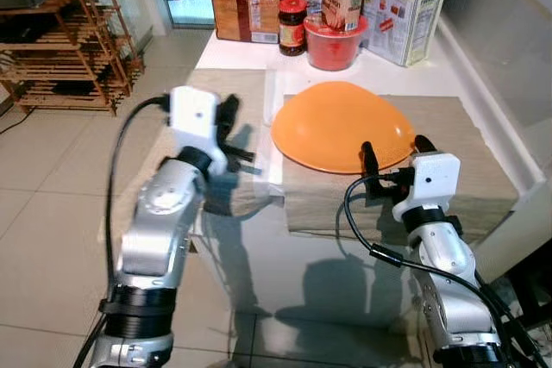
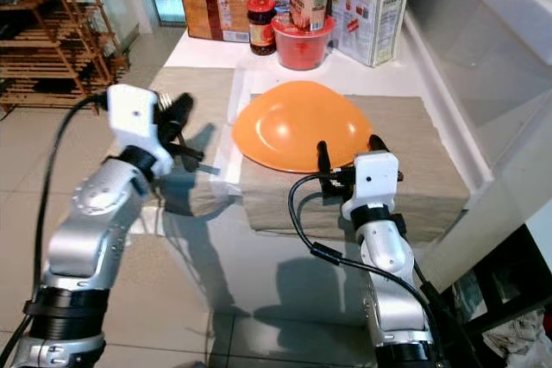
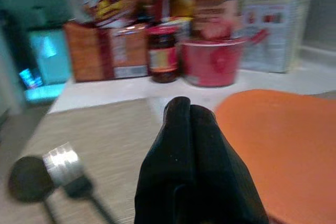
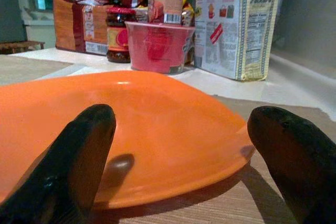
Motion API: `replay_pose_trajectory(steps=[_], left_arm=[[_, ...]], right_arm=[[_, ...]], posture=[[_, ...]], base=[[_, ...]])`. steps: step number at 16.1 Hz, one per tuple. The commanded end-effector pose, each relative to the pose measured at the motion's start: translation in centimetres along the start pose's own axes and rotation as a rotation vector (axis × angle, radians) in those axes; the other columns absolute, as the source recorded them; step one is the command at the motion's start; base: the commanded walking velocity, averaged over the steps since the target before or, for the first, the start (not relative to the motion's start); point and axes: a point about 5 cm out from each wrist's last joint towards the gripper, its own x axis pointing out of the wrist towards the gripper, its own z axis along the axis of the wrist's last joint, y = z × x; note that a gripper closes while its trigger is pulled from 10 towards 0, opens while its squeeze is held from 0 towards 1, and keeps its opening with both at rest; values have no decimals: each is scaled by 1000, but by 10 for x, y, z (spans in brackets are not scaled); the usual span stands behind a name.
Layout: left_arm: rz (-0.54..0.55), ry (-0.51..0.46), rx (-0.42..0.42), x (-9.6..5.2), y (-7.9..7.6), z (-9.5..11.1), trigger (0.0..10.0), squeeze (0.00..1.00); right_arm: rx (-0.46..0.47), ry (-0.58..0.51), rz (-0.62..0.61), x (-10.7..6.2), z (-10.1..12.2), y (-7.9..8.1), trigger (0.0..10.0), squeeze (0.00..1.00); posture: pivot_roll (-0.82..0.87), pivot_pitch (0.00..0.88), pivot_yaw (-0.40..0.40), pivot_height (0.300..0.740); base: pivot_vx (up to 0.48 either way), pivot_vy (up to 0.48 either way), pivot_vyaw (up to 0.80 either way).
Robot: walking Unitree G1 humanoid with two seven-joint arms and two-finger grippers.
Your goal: Setting the table
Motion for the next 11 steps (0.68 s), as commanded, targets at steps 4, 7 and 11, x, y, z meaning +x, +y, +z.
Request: replay_pose_trajectory(steps=[4,7,11], left_arm=[[-160,72,-30,26,-20,-6,10000,0],[-219,136,-21,42,-25,-15,10000,0],[-263,223,-53,56,-24,-26,10000,0]], right_arm=[[-21,-1,-25,-2,-1,-6,10000,0],[-25,-15,-43,-1,3,-8,10000,0],[-18,4,-57,-6,2,-10,10000,0]], posture=[[-42,0,58,740],[-54,0,64,740],[-68,0,70,740]], base=[[0,0,0],[0,0,0],[0,0,0]])
